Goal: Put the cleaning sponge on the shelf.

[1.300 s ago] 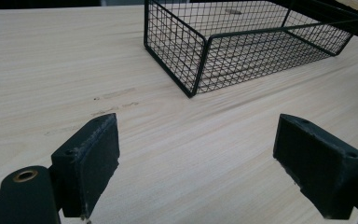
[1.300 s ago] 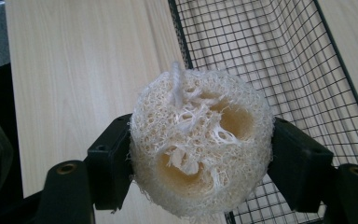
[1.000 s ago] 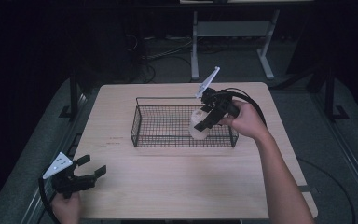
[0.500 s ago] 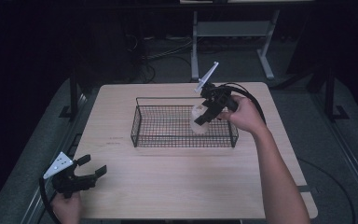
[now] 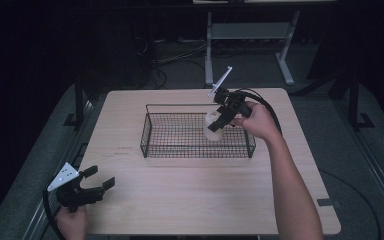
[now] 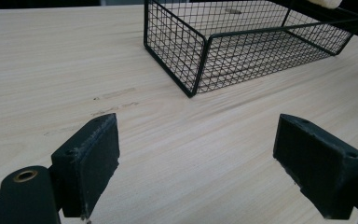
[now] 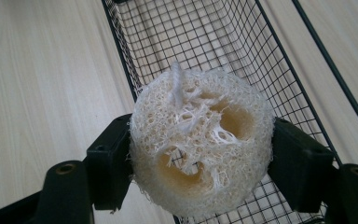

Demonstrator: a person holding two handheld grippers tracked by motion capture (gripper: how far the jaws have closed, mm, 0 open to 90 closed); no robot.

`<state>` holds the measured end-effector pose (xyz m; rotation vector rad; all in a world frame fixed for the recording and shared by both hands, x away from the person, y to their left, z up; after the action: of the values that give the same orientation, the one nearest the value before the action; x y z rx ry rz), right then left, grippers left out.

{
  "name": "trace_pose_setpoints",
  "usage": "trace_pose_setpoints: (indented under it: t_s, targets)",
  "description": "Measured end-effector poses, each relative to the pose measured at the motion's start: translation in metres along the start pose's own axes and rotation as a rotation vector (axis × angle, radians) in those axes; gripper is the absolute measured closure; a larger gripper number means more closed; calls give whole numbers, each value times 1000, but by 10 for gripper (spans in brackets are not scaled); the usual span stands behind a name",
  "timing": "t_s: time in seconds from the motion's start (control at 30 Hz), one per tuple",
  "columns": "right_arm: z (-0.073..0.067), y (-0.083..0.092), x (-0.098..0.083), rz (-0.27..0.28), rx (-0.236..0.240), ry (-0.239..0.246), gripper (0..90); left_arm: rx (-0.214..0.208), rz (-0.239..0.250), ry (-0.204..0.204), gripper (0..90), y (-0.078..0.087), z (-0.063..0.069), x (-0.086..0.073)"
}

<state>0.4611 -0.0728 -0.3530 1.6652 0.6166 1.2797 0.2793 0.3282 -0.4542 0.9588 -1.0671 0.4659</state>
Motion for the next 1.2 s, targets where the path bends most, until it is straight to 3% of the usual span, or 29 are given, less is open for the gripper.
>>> trace_pose_setpoints:
  t_s: [0.4, 0.87, 1.2]
  targets:
    - [11, -17, -1, -24, -8, -33, 287, 0, 7, 3, 138, 2, 0, 0]
    - [15, -35, 0, -24, 10, -38, 286, -1, 6, 1, 138, 2, 0, 0]
    - [23, -51, -20, -12, 19, -97, 286, -1, 4, 1, 138, 1, 0, 0]
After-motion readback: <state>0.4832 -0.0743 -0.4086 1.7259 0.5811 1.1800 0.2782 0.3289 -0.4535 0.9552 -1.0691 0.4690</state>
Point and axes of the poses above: each handheld gripper's, and its own axes: y roughly backward along the jaws, x roughly out of its top, z roughly to its right, the point moved 5 cm from there along -y, roughly forward along the jaws, and after that the axes turned 2 degrees about y, right-handed, at the moved point
